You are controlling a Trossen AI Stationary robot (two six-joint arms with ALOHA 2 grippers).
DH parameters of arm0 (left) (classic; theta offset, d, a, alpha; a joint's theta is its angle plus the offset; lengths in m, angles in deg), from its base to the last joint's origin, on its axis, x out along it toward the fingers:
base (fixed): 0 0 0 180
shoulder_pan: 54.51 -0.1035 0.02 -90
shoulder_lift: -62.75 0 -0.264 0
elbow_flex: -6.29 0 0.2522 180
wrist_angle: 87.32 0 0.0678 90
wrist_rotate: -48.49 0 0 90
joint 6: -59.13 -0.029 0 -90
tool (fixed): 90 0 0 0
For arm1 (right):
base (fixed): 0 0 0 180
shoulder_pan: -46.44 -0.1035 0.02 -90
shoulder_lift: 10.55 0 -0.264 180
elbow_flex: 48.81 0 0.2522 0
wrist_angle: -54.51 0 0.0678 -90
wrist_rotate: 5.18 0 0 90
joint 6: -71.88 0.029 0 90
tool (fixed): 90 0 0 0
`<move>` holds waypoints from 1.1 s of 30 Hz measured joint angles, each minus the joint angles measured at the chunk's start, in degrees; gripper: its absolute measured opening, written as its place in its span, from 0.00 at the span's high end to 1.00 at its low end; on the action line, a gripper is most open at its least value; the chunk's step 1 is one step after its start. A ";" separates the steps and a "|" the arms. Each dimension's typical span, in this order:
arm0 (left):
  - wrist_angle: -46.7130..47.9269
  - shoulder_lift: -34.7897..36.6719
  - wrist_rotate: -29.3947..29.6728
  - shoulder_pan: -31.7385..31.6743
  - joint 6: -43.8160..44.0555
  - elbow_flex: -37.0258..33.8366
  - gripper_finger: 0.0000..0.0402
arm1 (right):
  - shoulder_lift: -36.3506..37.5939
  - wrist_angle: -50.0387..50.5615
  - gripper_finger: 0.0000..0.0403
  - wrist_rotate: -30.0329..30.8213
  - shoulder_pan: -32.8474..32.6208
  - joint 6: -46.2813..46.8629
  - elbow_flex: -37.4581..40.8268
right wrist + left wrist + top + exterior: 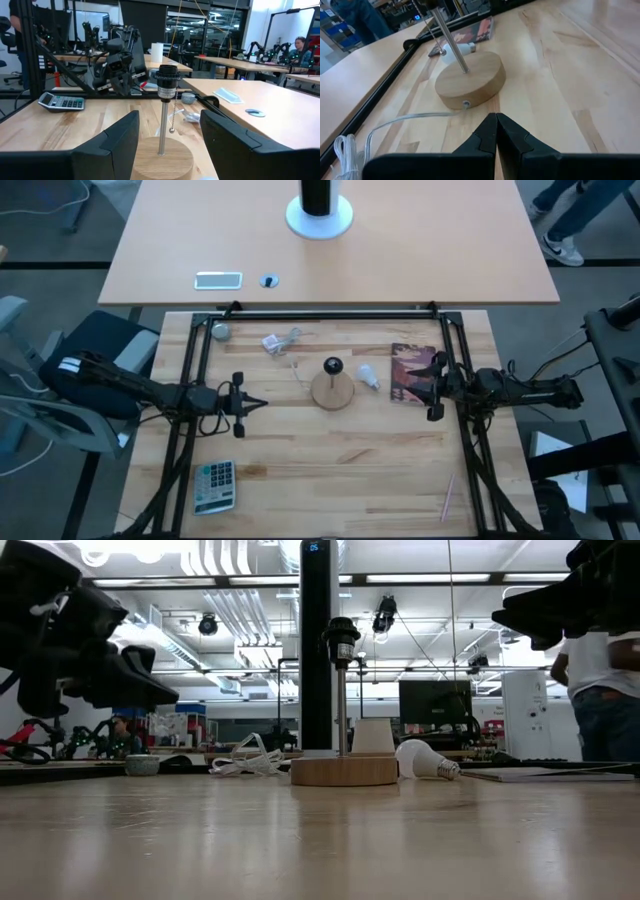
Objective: Screw lightbulb
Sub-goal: Return to Home Position
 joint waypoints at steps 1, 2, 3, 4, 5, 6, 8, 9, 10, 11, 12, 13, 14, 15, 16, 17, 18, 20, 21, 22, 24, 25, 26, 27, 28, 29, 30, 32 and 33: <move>0.00 -0.23 0.00 0.00 0.00 0.00 1.00 | 0.00 0.00 0.49 0.01 0.00 0.00 0.00; 0.00 -0.44 -0.02 0.00 0.02 0.00 1.00 | 0.00 0.00 0.49 0.01 0.00 0.03 0.00; 0.00 -0.66 -0.02 0.00 0.00 0.00 1.00 | 0.00 0.00 0.49 0.01 0.00 0.02 0.00; 0.00 -0.87 0.00 0.00 0.01 0.00 1.00 | 0.00 0.02 0.49 0.01 0.00 0.01 0.00; 0.00 -1.07 -0.01 -0.01 0.02 0.00 1.00 | 0.00 0.00 0.49 -0.01 0.00 0.00 0.00; 0.00 -1.23 0.00 0.00 0.00 0.00 1.00 | 0.00 0.00 0.49 0.01 0.00 0.02 0.00; 0.00 -1.55 0.00 0.00 0.00 0.00 1.00 | 0.00 0.00 0.49 0.01 0.00 0.02 0.00; 0.00 -1.71 0.00 0.00 0.00 0.00 1.00 | 0.00 0.00 0.49 0.01 0.00 0.00 0.00; -0.02 -1.83 0.00 0.00 0.00 0.00 1.00 | 0.00 0.00 0.49 0.01 0.00 0.00 0.00; -0.02 -1.93 -0.02 0.00 0.02 0.00 1.00 | 0.00 0.01 0.49 0.01 0.01 0.03 0.00; -0.07 -2.06 -0.01 0.00 0.02 0.00 1.00 | 0.00 0.02 0.49 0.01 0.00 0.02 0.00; -0.10 -2.15 -0.01 0.00 0.00 0.00 1.00 | 0.00 0.00 0.49 0.01 0.01 0.01 0.00; -0.09 -2.22 0.00 0.00 0.00 0.00 1.00 | 0.00 0.00 0.49 0.01 0.01 0.00 0.00; -0.18 -2.33 -0.01 0.00 0.02 0.00 1.00 | 0.00 0.00 0.49 0.01 0.01 0.03 0.00; -0.22 -2.44 0.00 0.00 0.02 0.00 1.00 | 0.00 0.02 0.49 0.01 0.00 0.02 0.00; -0.18 -2.53 0.00 0.00 0.02 0.00 1.00 | 0.00 0.00 0.49 0.01 0.00 0.02 0.00; -0.20 -2.65 -0.01 -0.01 0.02 0.00 1.00 | 0.00 0.00 0.49 0.01 0.02 0.00 0.00; -0.20 -2.90 0.00 0.00 0.02 0.00 1.00 | 0.00 0.00 0.49 0.01 0.02 0.02 0.00; -0.20 -3.04 -0.02 0.00 0.02 0.00 1.00 | 0.00 0.00 0.49 0.01 0.02 0.02 0.00; -0.20 -3.08 0.00 0.00 0.02 0.00 1.00 | 0.00 0.00 0.49 0.01 0.02 0.01 0.00; -0.20 -3.24 0.00 0.00 0.02 0.00 1.00 | 0.00 0.00 0.49 0.01 0.02 0.04 0.00; -0.20 -3.32 -0.01 0.00 0.02 0.00 1.00 | 0.00 0.02 0.49 0.01 0.02 0.02 0.00; -0.20 -3.34 -0.01 0.00 0.02 0.00 1.00 | 0.00 0.00 0.49 0.01 0.00 0.02 0.00; -0.20 -3.34 -0.01 -0.01 0.02 0.00 1.00 | 0.00 0.00 0.49 0.01 0.02 0.00 0.00; -0.20 -3.32 0.00 0.00 0.02 0.00 1.00 | 0.00 0.01 0.49 0.01 0.02 0.02 0.00; -0.20 -3.32 -0.02 0.00 0.02 0.00 1.00 | 0.00 0.00 0.49 0.01 0.00 0.02 0.00; -0.20 -3.32 0.00 0.00 0.02 0.00 1.00 | 0.00 0.00 0.49 0.01 0.02 0.02 0.00; -0.20 -3.30 -0.01 0.00 0.02 0.00 1.00 | 0.00 0.00 0.49 0.01 0.01 0.00 0.00; -0.20 -3.33 -0.01 0.00 0.02 0.00 1.00 | 0.00 0.02 0.49 0.01 0.02 0.02 0.00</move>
